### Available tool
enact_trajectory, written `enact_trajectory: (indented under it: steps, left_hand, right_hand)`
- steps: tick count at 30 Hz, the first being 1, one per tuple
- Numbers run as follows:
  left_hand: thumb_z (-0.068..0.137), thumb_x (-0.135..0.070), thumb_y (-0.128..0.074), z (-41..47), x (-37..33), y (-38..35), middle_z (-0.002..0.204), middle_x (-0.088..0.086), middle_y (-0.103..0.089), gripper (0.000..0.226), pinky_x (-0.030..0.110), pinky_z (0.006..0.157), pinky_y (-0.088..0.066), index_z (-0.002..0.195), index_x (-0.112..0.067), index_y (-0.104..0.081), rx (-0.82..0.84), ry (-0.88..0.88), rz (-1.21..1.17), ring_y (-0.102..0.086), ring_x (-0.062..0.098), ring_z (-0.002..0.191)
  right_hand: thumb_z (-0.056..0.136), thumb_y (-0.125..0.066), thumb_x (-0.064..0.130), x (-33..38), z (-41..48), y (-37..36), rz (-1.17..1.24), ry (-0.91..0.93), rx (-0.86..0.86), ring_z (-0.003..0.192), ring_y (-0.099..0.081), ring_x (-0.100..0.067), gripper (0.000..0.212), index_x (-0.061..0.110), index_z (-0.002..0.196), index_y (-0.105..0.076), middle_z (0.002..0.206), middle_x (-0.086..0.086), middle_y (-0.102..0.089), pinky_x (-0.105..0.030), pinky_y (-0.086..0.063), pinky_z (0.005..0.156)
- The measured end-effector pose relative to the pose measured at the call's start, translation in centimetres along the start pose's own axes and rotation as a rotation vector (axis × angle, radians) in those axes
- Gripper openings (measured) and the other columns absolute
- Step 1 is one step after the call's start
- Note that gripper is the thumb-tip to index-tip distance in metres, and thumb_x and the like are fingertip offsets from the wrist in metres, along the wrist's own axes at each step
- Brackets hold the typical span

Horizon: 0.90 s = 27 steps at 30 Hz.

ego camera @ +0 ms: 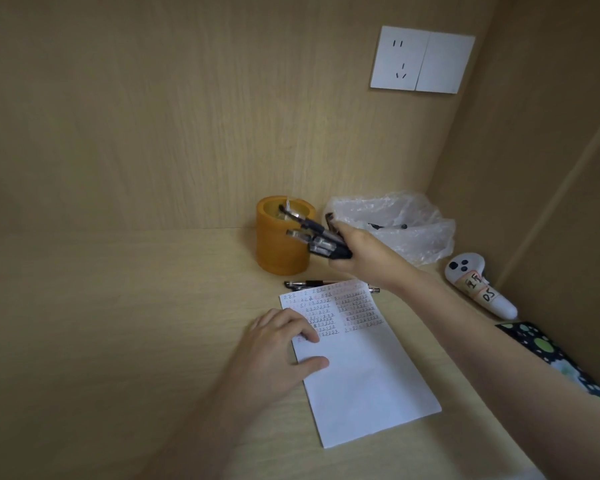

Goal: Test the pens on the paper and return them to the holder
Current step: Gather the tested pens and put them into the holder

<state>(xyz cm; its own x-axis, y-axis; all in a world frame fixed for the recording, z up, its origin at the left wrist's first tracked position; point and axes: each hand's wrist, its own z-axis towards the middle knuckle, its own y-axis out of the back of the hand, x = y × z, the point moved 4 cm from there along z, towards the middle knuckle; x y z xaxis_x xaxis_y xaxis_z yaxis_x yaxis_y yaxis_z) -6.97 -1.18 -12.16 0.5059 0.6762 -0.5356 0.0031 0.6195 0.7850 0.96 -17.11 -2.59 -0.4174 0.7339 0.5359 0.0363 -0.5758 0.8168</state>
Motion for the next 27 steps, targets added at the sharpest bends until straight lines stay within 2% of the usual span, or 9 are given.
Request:
enact_trajectory:
  steps: [2, 4, 8, 11, 15, 19, 21, 24, 27]
  left_hand:
    - [0.064, -0.07, -0.048, 0.0, 0.0, 0.0, 0.101, -0.027, -0.048, 0.042, 0.021, 0.099, -0.025, 0.092, -0.04, -0.058, 0.007, 0.002, 0.0, -0.038, -0.008, 0.106]
    - [0.066, -0.07, -0.046, 0.0, -0.1, 0.0, 0.103, -0.027, -0.048, 0.042, 0.021, 0.099, -0.026, 0.094, -0.041, -0.057, 0.012, -0.003, 0.005, -0.038, -0.008, 0.107]
    - [0.075, -0.061, -0.044, -0.1, -0.2, 0.4, 0.102, -0.026, -0.052, 0.035, 0.024, 0.099, -0.03, 0.097, -0.039, -0.059, -0.035, -0.005, -0.051, -0.043, -0.007, 0.107]
    - [0.085, -0.039, -0.054, 0.2, 0.1, 0.8, 0.1, -0.024, -0.054, 0.014, 0.028, 0.097, -0.038, 0.096, -0.034, -0.062, -0.114, 0.019, -0.127, -0.048, -0.002, 0.105]
    - [0.088, -0.016, -0.058, 0.6, 0.8, 1.4, 0.103, -0.019, -0.054, 0.018, 0.027, 0.094, -0.042, 0.097, -0.032, -0.062, -0.146, 0.07, -0.207, -0.051, 0.001, 0.104]
    - [0.09, -0.014, -0.055, 1.6, 0.8, 1.9, 0.109, -0.013, -0.058, 0.025, 0.027, 0.093, -0.045, 0.109, -0.03, -0.061, -0.127, 0.138, -0.268, -0.054, 0.0, 0.102]
    - [0.09, -0.013, -0.056, 2.2, 0.7, 1.6, 0.114, -0.011, -0.057, 0.028, 0.026, 0.094, -0.044, 0.113, -0.029, -0.061, -0.076, 0.141, -0.232, -0.053, 0.002, 0.105]
    - [0.089, -0.005, -0.054, 3.4, 0.7, 2.3, 0.116, -0.008, -0.056, 0.031, 0.016, 0.086, -0.041, 0.114, -0.023, -0.062, -0.13, 0.107, -0.111, -0.052, 0.003, 0.101]
    - [0.091, -0.004, -0.051, 4.8, 0.9, 3.1, 0.121, -0.003, -0.057, 0.033, 0.027, 0.085, -0.047, 0.119, -0.018, -0.059, -0.174, 0.078, 0.002, -0.056, 0.011, 0.103]
  right_hand:
    - [0.087, -0.062, 0.008, 0.7, -0.4, 0.9, 0.16, -0.033, -0.084, 0.059, -0.054, 0.002, 0.036, 0.017, 0.118, -0.046, 0.078, 0.013, -0.054, -0.01, -0.038, 0.054]
    - [0.087, -0.059, 0.006, 1.4, -0.8, 1.6, 0.284, -0.059, -0.139, 0.051, -0.05, 0.004, 0.028, 0.016, 0.112, -0.05, 0.074, 0.004, -0.056, -0.009, -0.037, 0.05]
    - [0.09, -0.056, 0.008, 1.3, -2.6, 2.0, 0.594, -0.098, -0.247, 0.076, -0.066, -0.015, 0.009, 0.002, 0.096, -0.06, 0.079, -0.016, -0.066, -0.02, -0.052, 0.071]
    - [0.092, -0.055, 0.006, 0.3, -4.2, 0.4, 0.809, -0.138, -0.273, 0.078, -0.066, -0.024, 0.014, 0.002, 0.105, -0.059, 0.072, -0.006, -0.065, -0.033, -0.056, 0.081]
    - [0.091, -0.057, 0.007, -0.8, -5.6, -1.9, 0.8, -0.192, -0.298, 0.075, -0.065, -0.022, 0.019, -0.007, 0.104, -0.056, 0.072, -0.006, -0.066, -0.031, -0.051, 0.075]
    - [0.088, -0.062, 0.005, -0.2, -5.7, -3.1, 0.825, -0.193, -0.332, 0.073, -0.067, -0.021, 0.014, -0.006, 0.096, -0.06, 0.078, -0.012, -0.071, -0.027, -0.053, 0.07]
    - [0.084, -0.066, 0.002, -0.2, -5.7, -4.1, 0.9, -0.254, -0.338, 0.068, -0.068, -0.017, 0.006, 0.002, 0.089, -0.062, 0.071, -0.005, -0.073, -0.022, -0.051, 0.065]
    - [0.083, -0.067, -0.001, -0.9, -5.9, -4.8, 1.033, -0.315, -0.339, 0.069, -0.068, -0.022, 0.014, 0.008, 0.092, -0.06, 0.067, -0.004, -0.07, -0.038, -0.054, 0.074]
    - [0.087, -0.063, 0.004, -1.9, -6.0, -4.1, 1.131, -0.284, -0.384, 0.071, -0.064, -0.029, 0.012, 0.009, 0.096, -0.057, 0.068, -0.01, -0.063, -0.045, -0.056, 0.072]
